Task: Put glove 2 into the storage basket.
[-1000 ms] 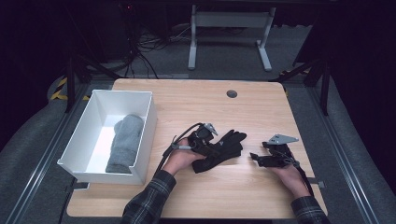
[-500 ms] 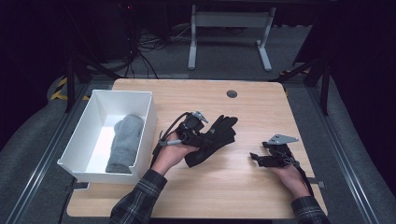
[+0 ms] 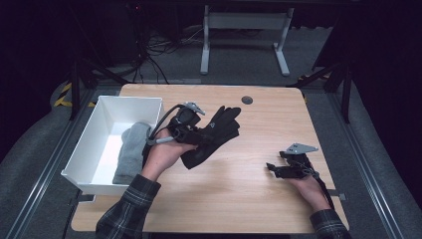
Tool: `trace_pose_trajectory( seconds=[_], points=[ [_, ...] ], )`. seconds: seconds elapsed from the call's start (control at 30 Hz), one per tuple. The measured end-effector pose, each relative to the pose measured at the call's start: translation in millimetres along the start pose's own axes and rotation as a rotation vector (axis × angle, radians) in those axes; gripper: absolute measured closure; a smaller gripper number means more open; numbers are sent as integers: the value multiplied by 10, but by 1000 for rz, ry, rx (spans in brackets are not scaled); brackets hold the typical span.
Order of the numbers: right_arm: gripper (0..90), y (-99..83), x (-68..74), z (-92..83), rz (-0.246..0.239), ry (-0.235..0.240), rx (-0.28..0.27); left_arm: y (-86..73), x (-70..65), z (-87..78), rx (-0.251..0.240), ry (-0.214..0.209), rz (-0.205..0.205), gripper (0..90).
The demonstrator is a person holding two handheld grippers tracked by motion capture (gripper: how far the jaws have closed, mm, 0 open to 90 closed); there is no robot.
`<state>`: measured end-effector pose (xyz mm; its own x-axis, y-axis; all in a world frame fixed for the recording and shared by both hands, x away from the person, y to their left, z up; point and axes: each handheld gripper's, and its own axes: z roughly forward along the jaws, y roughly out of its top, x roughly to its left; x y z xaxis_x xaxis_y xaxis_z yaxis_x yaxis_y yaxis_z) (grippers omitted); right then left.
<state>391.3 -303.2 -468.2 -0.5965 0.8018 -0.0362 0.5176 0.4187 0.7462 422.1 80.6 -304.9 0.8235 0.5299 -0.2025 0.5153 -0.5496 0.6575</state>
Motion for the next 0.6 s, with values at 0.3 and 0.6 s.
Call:
trace_pose_trajectory(
  seconds=[0.3, 0.6],
  points=[
    [254, 0, 1, 0, 1, 0, 0, -30, 138, -449, -20, 66, -31, 676],
    [254, 1, 4, 0, 4, -1, -1, -230, 380, -928, -72, 132, -106, 675]
  ],
)
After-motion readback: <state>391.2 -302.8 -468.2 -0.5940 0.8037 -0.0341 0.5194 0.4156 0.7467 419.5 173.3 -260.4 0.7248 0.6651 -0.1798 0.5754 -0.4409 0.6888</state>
